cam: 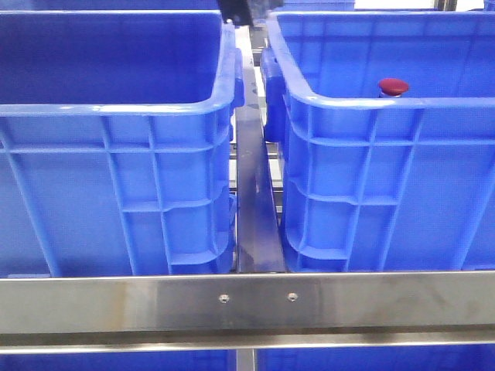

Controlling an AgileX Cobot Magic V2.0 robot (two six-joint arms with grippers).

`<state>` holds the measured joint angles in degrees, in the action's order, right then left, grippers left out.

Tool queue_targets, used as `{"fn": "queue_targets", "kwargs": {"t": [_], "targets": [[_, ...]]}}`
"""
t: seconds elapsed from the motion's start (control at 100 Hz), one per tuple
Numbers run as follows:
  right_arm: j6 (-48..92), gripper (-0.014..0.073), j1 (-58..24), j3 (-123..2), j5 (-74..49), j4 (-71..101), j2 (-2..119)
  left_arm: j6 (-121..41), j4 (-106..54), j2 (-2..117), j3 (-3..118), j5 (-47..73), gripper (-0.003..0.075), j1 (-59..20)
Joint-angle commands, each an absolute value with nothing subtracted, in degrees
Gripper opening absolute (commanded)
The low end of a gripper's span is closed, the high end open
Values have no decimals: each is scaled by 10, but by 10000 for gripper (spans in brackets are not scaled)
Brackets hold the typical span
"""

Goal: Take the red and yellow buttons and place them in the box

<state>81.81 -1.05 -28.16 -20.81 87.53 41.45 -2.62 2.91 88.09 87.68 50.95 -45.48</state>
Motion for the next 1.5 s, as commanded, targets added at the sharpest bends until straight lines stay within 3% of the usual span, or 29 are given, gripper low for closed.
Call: {"fn": "queue_targets", "kwargs": {"t": [0.0,0.06,0.23,0.3,0.65,0.86,1.38,1.49], "targets": [[822,-3,-7,-299,-211,900,412,-26,25,856,896,468,95,-461],[822,89,-7,-300,-214,900,414,-26,25,856,896,468,95,-461],[815,505,-7,-315,-253,905,419,-26,25,856,896,468,95,-461],[793,586,-7,-327,-264,924,425,-26,25,856,896,468,95,-461],[587,592,-7,-418,-412,957,538,-26,25,856,896,468,95,-461],[552,592,-9,-484,-530,961,650,-26,25,856,896,466,95,-461],[534,591,-100,-589,-517,975,820,-26,25,856,896,467,95,-461],[535,528,-100,-589,-517,975,823,-26,25,856,896,467,95,-461]]}}
